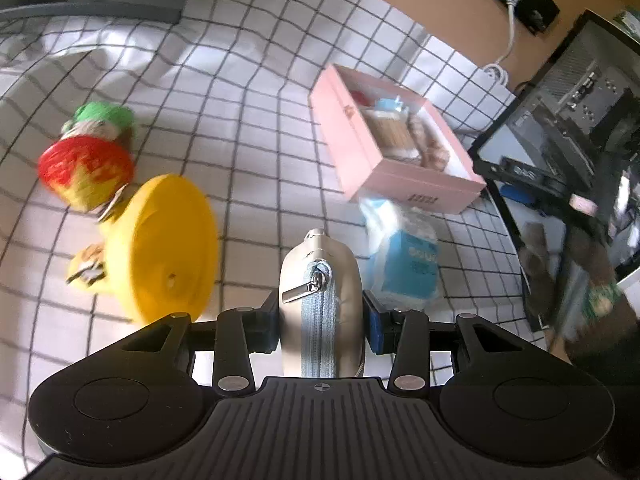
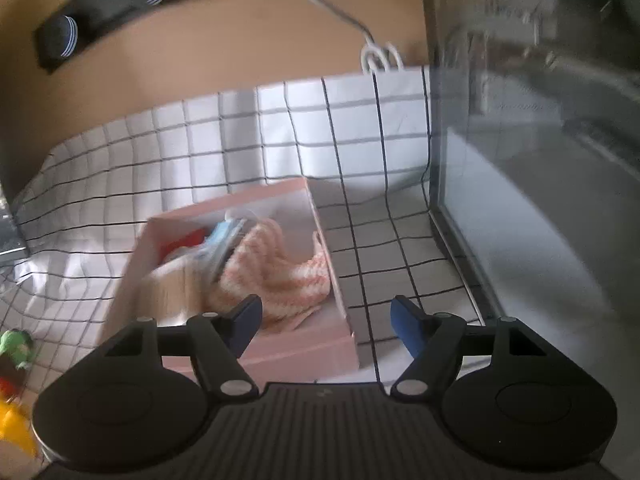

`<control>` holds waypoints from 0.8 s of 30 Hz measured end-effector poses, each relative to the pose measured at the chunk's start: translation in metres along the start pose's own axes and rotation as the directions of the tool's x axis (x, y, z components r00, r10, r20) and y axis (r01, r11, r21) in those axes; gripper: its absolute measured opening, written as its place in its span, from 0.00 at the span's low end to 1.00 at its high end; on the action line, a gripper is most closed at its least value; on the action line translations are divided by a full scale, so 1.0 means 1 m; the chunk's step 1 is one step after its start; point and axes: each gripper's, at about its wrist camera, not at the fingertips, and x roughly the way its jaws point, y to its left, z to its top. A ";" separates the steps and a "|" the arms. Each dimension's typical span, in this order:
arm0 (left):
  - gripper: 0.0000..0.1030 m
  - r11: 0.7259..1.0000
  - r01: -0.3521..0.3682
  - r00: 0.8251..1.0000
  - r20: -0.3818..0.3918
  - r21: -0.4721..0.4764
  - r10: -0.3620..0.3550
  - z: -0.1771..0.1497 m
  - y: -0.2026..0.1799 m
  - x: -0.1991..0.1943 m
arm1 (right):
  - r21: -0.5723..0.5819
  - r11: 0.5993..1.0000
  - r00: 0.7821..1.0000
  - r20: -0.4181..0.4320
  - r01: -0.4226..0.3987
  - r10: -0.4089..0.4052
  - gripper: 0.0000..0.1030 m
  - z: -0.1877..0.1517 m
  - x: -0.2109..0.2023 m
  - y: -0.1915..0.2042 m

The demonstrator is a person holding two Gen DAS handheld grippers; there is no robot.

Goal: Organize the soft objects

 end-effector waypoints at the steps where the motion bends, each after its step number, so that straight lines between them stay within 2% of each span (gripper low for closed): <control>1: 0.43 1.000 -0.007 1.000 0.000 -0.008 0.007 -0.002 0.002 -0.003 | 0.000 1.000 1.000 -0.028 -0.007 0.007 0.68 0.001 0.012 0.000; 2: 0.43 1.000 -0.012 1.000 0.002 -0.016 0.012 -0.003 0.005 -0.006 | 0.001 1.000 0.998 -0.056 -0.015 0.015 0.59 0.000 0.020 0.001; 3: 0.43 1.000 -0.020 1.000 0.005 -0.024 0.020 -0.005 0.007 -0.009 | 0.005 0.999 0.996 -0.078 -0.035 0.035 0.58 -0.002 0.024 0.006; 7: 0.43 0.998 -0.041 0.999 0.004 -0.051 0.041 -0.010 0.015 -0.017 | -0.043 0.998 0.997 -0.062 -0.051 0.048 0.59 -0.012 0.020 0.032; 11: 0.43 0.997 -0.049 0.999 -0.010 -0.055 0.049 -0.013 0.016 -0.019 | -0.070 0.997 0.999 -0.026 -0.037 0.035 0.60 -0.019 0.009 0.039; 13: 0.43 0.997 -0.052 0.999 -0.006 -0.049 0.052 -0.013 0.014 -0.021 | -0.101 0.995 1.000 0.025 0.004 -0.002 0.64 -0.025 -0.011 0.045; 15: 0.43 0.997 -0.056 0.998 0.002 -0.045 0.056 -0.013 0.012 -0.022 | -0.146 0.989 0.996 0.087 0.026 -0.013 0.77 -0.035 -0.035 0.056; 17: 0.43 0.997 -0.062 0.998 0.009 -0.039 0.062 -0.011 0.011 -0.023 | -0.192 0.981 0.994 0.112 0.004 0.018 0.78 -0.046 -0.051 0.067; 21: 0.43 0.997 -0.071 0.997 0.018 -0.003 0.071 -0.009 0.006 -0.023 | -0.252 0.957 0.989 -0.007 -0.142 0.145 0.78 -0.065 -0.054 0.097; 24: 0.43 0.996 -0.078 0.997 0.027 0.041 0.077 -0.007 -0.001 -0.023 | -0.280 0.949 0.986 -0.111 -0.148 0.121 0.78 -0.080 -0.034 0.118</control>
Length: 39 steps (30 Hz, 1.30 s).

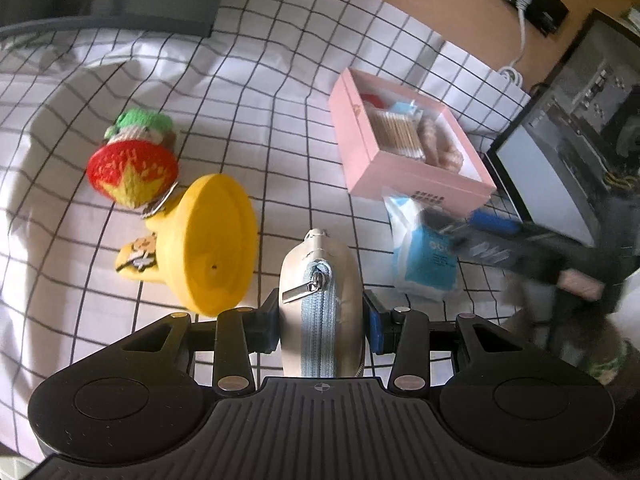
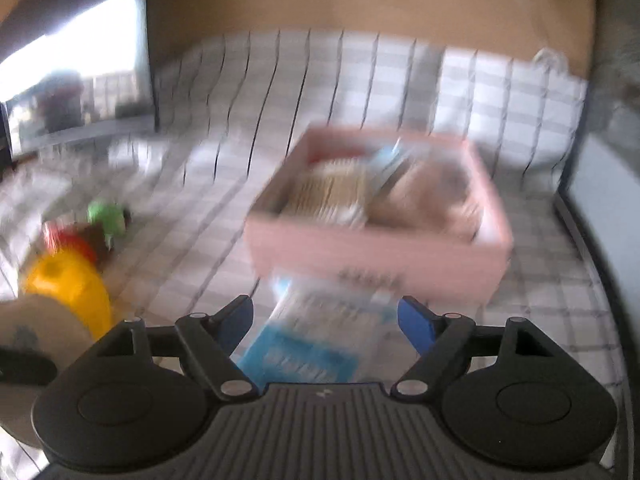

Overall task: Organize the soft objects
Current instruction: 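Lower the beige pouch into the pink box and open the left tool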

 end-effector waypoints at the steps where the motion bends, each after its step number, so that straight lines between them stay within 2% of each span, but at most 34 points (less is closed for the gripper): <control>1: 0.43 1.000 0.000 1.000 0.001 0.013 0.000 0.001 -0.003 -0.001 | -0.013 1.000 0.999 -0.043 0.022 -0.023 0.78 -0.004 0.009 0.005; 2: 0.43 1.000 0.003 1.000 0.003 0.030 -0.003 0.003 -0.006 -0.001 | -0.016 0.999 0.997 -0.075 0.033 -0.034 0.78 -0.008 0.015 0.006; 3: 0.43 0.999 0.006 1.000 0.004 0.043 -0.006 0.003 -0.009 -0.002 | -0.004 1.000 0.994 -0.102 0.026 -0.026 0.73 -0.013 0.018 0.005; 5: 0.43 0.998 0.012 1.000 0.008 0.068 -0.012 0.005 -0.015 -0.003 | 0.037 0.999 0.992 -0.126 -0.025 0.029 0.54 -0.020 0.013 -0.002; 10: 0.43 0.991 0.047 0.999 -0.003 0.123 -0.047 0.010 -0.030 0.000 | -0.028 0.999 0.994 -0.111 -0.019 0.016 0.52 -0.028 -0.025 -0.013; 13: 0.43 0.980 0.124 0.992 -0.038 0.158 -0.120 0.018 -0.044 0.004 | -0.040 0.999 0.997 -0.080 -0.001 -0.002 0.52 -0.028 -0.057 -0.022; 15: 0.43 0.965 0.193 0.981 -0.045 0.179 -0.188 0.034 -0.057 0.004 | -0.047 0.999 0.999 -0.034 0.019 -0.021 0.52 -0.029 -0.085 -0.027; 18: 0.43 0.942 0.246 0.968 -0.015 0.229 -0.249 0.071 -0.081 0.008 | -0.047 0.998 0.998 0.029 0.050 -0.048 0.52 -0.033 -0.115 -0.033; 20: 0.43 0.929 0.282 0.955 0.019 0.240 -0.295 0.097 -0.097 0.015 | -0.044 0.996 0.996 0.056 0.077 -0.074 0.52 -0.039 -0.127 -0.034; 22: 0.43 0.919 0.337 0.931 0.074 0.204 -0.358 0.127 -0.111 0.033 | -0.044 0.994 0.993 0.068 0.097 -0.094 0.52 -0.046 -0.131 -0.032; 23: 0.44 0.911 0.376 0.914 0.091 0.171 -0.395 0.140 -0.114 0.045 | -0.042 0.993 0.992 0.069 0.109 -0.106 0.52 -0.050 -0.132 -0.030; 25: 0.45 0.875 0.471 0.872 0.089 0.111 -0.481 0.164 -0.119 0.087 | -0.052 0.990 0.990 0.063 0.132 -0.128 0.52 -0.058 -0.133 -0.026; 26: 0.48 0.874 0.477 0.872 0.071 0.092 -0.484 0.171 -0.120 0.109 | -0.062 0.988 0.988 0.060 0.145 -0.141 0.52 -0.063 -0.134 -0.024; 27: 0.47 0.894 0.443 0.894 0.050 0.068 -0.446 0.176 -0.120 0.133 | -0.069 0.985 0.987 0.057 0.156 -0.152 0.52 -0.067 -0.135 -0.023; 28: 0.46 0.926 0.374 0.926 0.026 0.048 -0.376 0.177 -0.118 0.154 | -0.072 0.983 0.985 0.057 0.168 -0.164 0.52 -0.070 -0.138 -0.023; 29: 0.47 0.950 0.309 0.951 0.012 0.035 -0.309 0.176 -0.113 0.168 | -0.064 0.981 0.982 0.059 0.181 -0.178 0.52 -0.073 -0.141 -0.027; 30: 0.46 0.969 0.247 0.969 0.010 0.016 -0.247 0.175 -0.106 0.178 | -0.052 0.979 0.979 0.060 0.196 -0.193 0.52 -0.075 -0.143 -0.032; 34: 0.46 0.981 0.175 0.983 0.066 -0.086 -0.170 0.172 -0.071 0.169 | 0.015 0.975 0.975 0.025 0.222 -0.222 0.52 -0.075 -0.142 -0.056; 36: 0.46 0.977 0.187 0.978 0.108 -0.106 -0.176 0.169 -0.057 0.147 | 0.015 0.977 0.977 0.028 0.211 -0.212 0.52 -0.067 -0.137 -0.062; 39: 0.46 0.971 0.218 0.967 0.157 -0.097 -0.201 0.157 -0.048 0.108 | -0.010 0.985 0.982 0.082 0.173 -0.172 0.52 -0.037 -0.125 -0.062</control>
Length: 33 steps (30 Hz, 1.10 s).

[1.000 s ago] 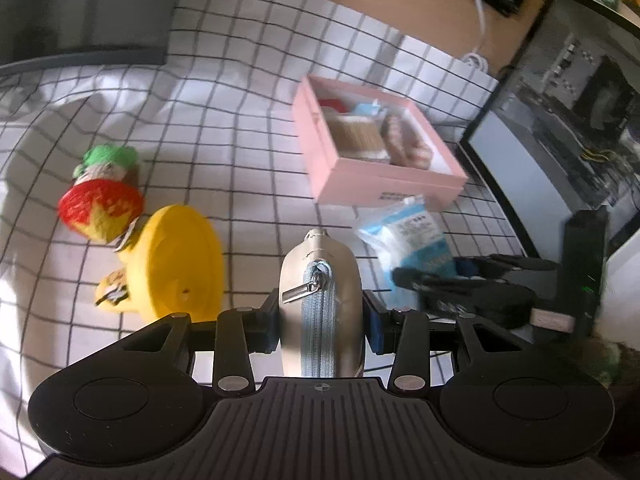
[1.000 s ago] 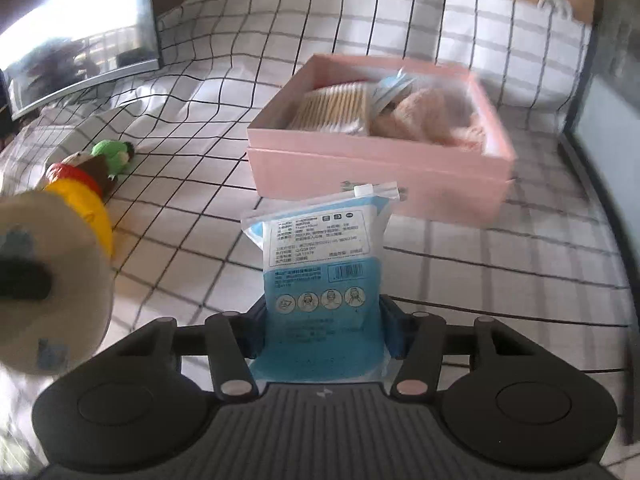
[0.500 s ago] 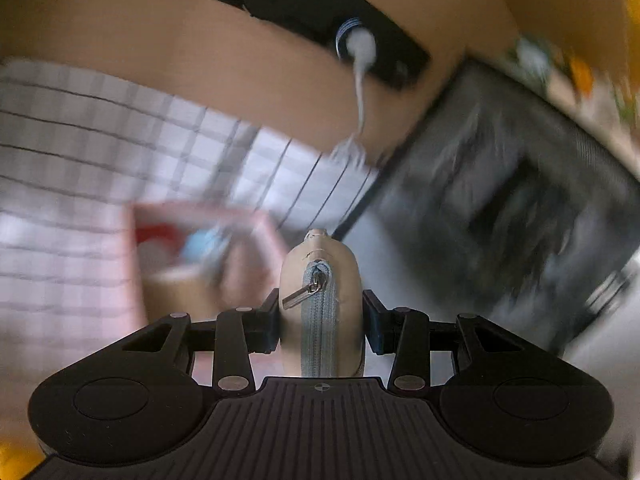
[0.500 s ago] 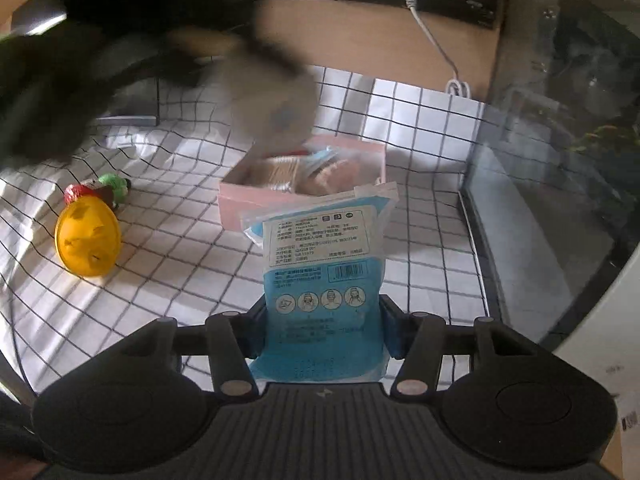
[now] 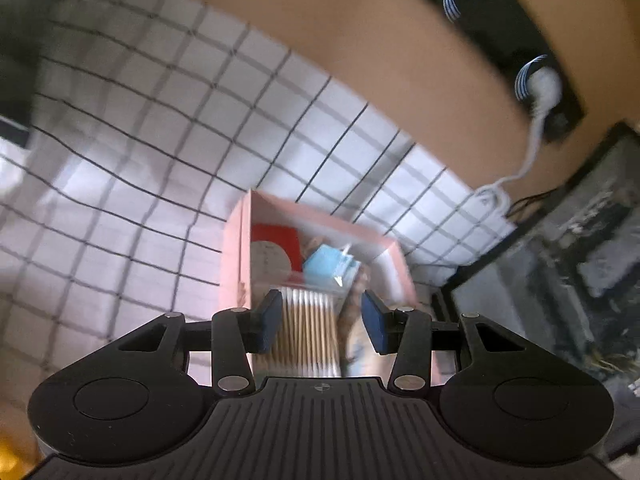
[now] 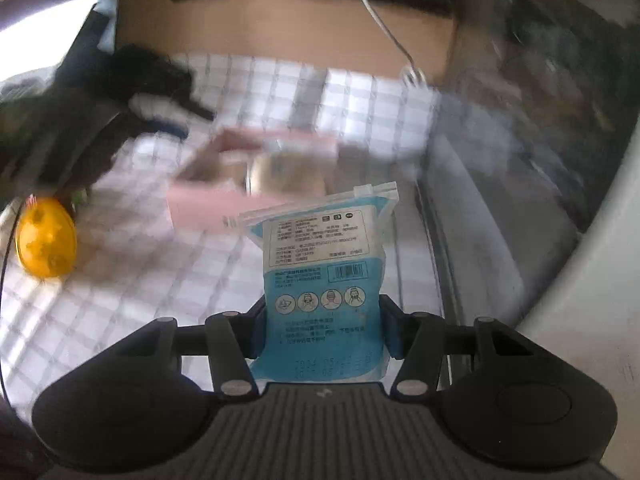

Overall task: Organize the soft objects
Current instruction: 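Lower the beige pouch into the pink box and open the left tool, then grasp the yellow funnel toy with the left tool while the right moves to the box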

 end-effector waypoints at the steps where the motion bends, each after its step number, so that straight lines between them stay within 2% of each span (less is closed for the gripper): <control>1: 0.46 1.000 0.018 1.000 0.007 -0.003 -0.018 -0.005 0.000 -0.013 | 0.001 1.000 1.000 0.022 -0.018 0.018 0.52 0.013 0.006 0.002; 4: 0.46 0.996 0.088 0.996 0.007 -0.034 -0.088 -0.028 0.002 -0.056 | 0.041 0.993 0.992 0.071 -0.106 0.103 0.52 0.064 0.035 0.006; 7: 0.46 0.991 0.126 0.992 -0.016 -0.051 -0.127 -0.058 0.006 -0.089 | 0.083 0.977 0.978 0.083 -0.198 0.191 0.52 0.115 0.081 0.015; 11: 0.46 0.996 0.087 0.994 -0.068 -0.028 -0.089 -0.093 0.017 -0.125 | 0.154 0.956 0.966 -0.035 -0.249 0.257 0.52 0.166 0.164 0.028; 13: 0.46 0.998 0.049 0.995 -0.091 -0.026 -0.051 -0.108 0.024 -0.136 | 0.183 0.965 0.969 -0.132 -0.185 0.211 0.52 0.174 0.205 0.034; 15: 0.46 1.000 0.003 0.996 -0.093 -0.015 -0.005 -0.121 0.032 -0.151 | 0.207 0.977 0.963 -0.251 -0.047 0.099 0.52 0.173 0.245 0.035; 17: 0.46 1.000 -0.028 0.996 -0.084 -0.014 0.027 -0.130 0.040 -0.166 | 0.246 0.969 0.962 -0.266 0.013 0.054 0.53 0.168 0.260 0.028; 19: 0.46 0.998 -0.062 0.996 -0.070 -0.030 0.060 -0.138 0.050 -0.178 | 0.290 0.957 0.962 -0.263 0.006 0.074 0.55 0.166 0.264 0.020; 22: 0.46 0.992 -0.094 0.995 -0.047 -0.085 0.090 -0.145 0.068 -0.195 | 0.382 0.920 0.959 -0.217 -0.088 0.182 0.58 0.160 0.255 0.005; 24: 0.46 0.989 -0.107 0.994 -0.028 -0.101 0.105 -0.147 0.074 -0.202 | 0.395 0.907 0.966 -0.144 -0.144 0.216 0.69 0.157 0.236 -0.005; 28: 0.46 0.984 -0.106 0.994 0.001 -0.140 0.107 -0.149 0.083 -0.216 | 0.295 0.948 0.990 -0.023 -0.123 0.136 0.72 0.164 0.201 -0.016; 31: 0.46 0.981 -0.118 0.993 0.003 -0.155 0.120 -0.147 0.086 -0.214 | 0.189 0.975 0.992 0.064 -0.118 0.108 0.70 0.175 0.187 -0.009; 33: 0.46 0.980 -0.119 0.993 -0.002 -0.157 0.120 -0.146 0.087 -0.211 | 0.120 0.977 0.984 0.032 -0.179 0.176 0.55 0.179 0.192 0.003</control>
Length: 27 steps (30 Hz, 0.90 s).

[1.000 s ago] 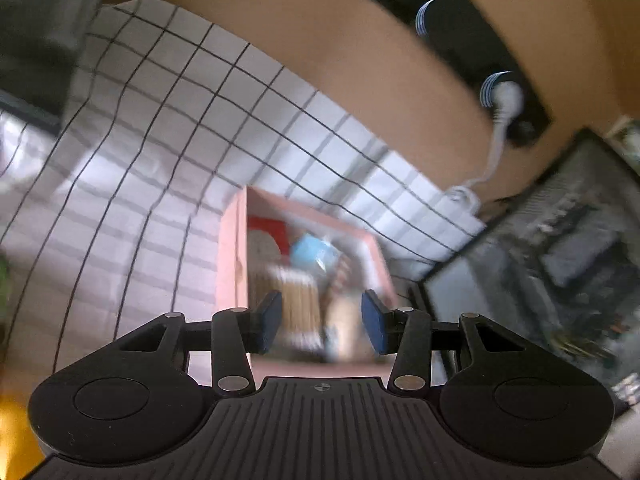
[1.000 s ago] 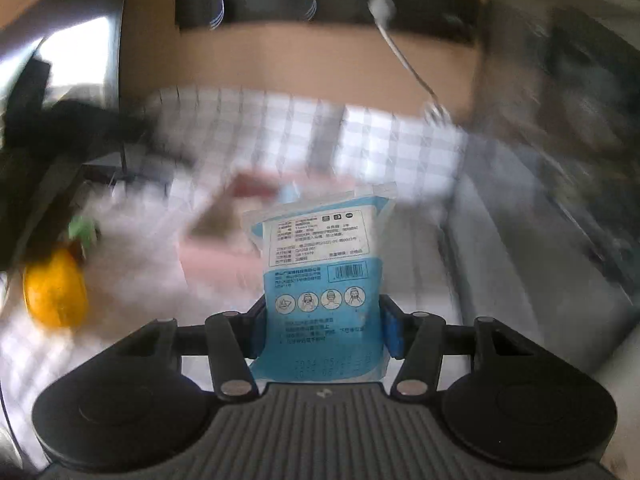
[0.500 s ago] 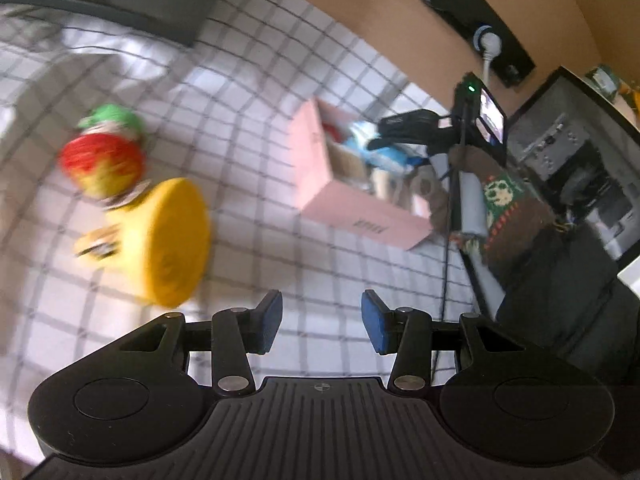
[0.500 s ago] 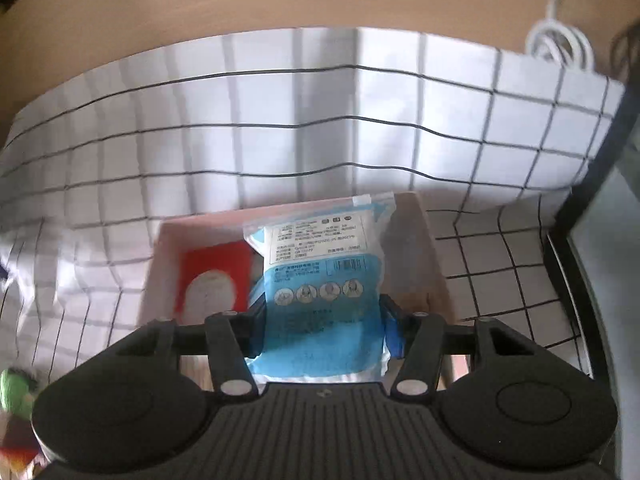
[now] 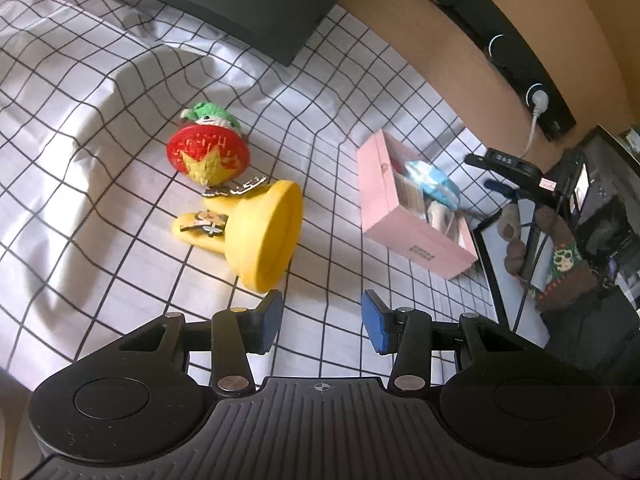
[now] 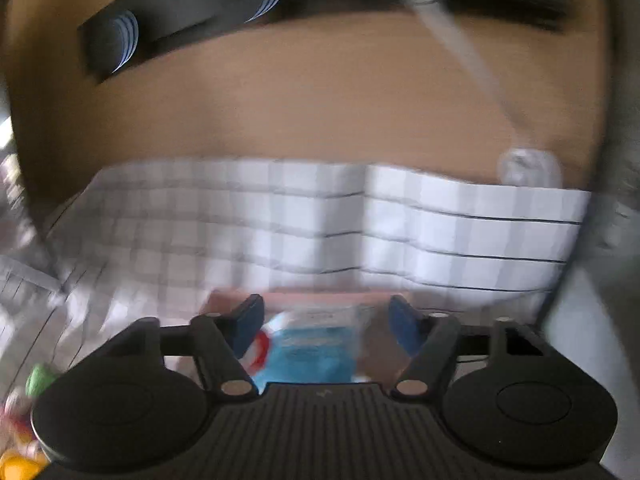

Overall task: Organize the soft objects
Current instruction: 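Grasp the yellow funnel toy with the left tool while the right moves to the box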

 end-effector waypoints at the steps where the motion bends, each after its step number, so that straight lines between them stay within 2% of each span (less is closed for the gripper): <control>1: 0.46 1.000 0.001 1.000 -0.006 0.002 -0.001 0.000 0.000 0.001 | -0.006 1.000 0.999 -0.043 -0.023 0.022 0.52 0.000 0.009 0.003; 2: 0.46 1.000 0.002 1.000 -0.011 0.003 -0.002 0.000 0.000 0.002 | -0.007 1.000 0.993 -0.115 -0.022 0.021 0.50 -0.004 0.025 0.007; 3: 0.46 1.000 0.003 1.000 -0.018 0.003 -0.003 -0.001 0.000 0.003 | -0.019 1.000 0.989 -0.147 0.011 -0.014 0.49 -0.009 0.038 0.008; 5: 0.46 1.000 -0.012 1.000 -0.025 -0.001 0.012 -0.002 0.002 0.003 | -0.049 0.996 0.988 -0.135 0.075 -0.081 0.50 -0.013 0.047 0.009; 7: 0.46 0.999 -0.051 0.999 -0.017 0.008 0.051 -0.002 0.005 -0.002 | -0.049 0.996 0.989 -0.125 0.077 -0.083 0.50 -0.010 0.041 0.014; 9: 0.46 0.995 -0.098 0.995 0.009 0.003 0.098 0.000 0.012 -0.007 | -0.106 0.994 0.996 -0.082 0.025 -0.033 0.55 -0.010 0.020 0.029; 10: 0.46 0.993 -0.114 0.993 0.018 -0.009 0.114 0.003 0.016 -0.008 | -0.153 0.988 0.998 -0.055 0.010 -0.018 0.61 -0.012 0.007 0.041; 11: 0.46 0.992 -0.127 0.991 0.029 -0.019 0.128 0.006 0.019 -0.009 | -0.199 0.980 1.000 -0.026 0.007 -0.012 0.72 -0.015 -0.004 0.052; 12: 0.46 0.991 -0.130 0.991 0.036 -0.019 0.130 0.010 0.019 -0.009 | -0.237 0.972 1.000 0.002 0.003 -0.003 0.75 -0.019 -0.012 0.063; 14: 0.46 0.992 -0.125 0.991 0.050 0.004 0.125 0.020 0.015 -0.006 | -0.278 0.960 0.999 0.039 -0.020 0.032 0.76 -0.027 -0.032 0.082; 16: 0.46 0.987 -0.152 0.987 0.065 0.046 0.149 0.030 0.009 0.005 | -0.312 0.948 0.996 0.038 -0.061 0.076 0.76 -0.037 -0.039 0.103; 18: 0.46 0.970 -0.211 0.977 0.069 0.123 0.203 0.038 0.002 0.022 | -0.367 0.925 0.993 0.029 -0.096 0.114 0.76 -0.051 -0.053 0.122; 21: 0.46 0.929 -0.302 0.953 0.057 0.214 0.297 0.045 -0.003 0.056 | -0.413 0.905 0.990 0.042 -0.106 0.135 0.76 -0.069 -0.070 0.140; 25: 0.46 0.914 -0.318 0.946 0.016 0.251 0.325 0.050 0.001 0.084 | -0.426 0.893 0.988 -0.005 -0.144 0.157 0.76 -0.088 -0.083 0.146; 26: 0.44 0.911 -0.322 0.945 0.023 0.259 0.327 0.051 0.001 0.088 | -0.435 0.888 0.988 -0.019 -0.149 0.156 0.76 -0.091 -0.085 0.147; 27: 0.34 0.907 -0.325 0.944 0.028 0.266 0.330 0.053 0.003 0.092 | -0.447 0.882 0.988 -0.029 -0.151 0.155 0.76 -0.095 -0.084 0.148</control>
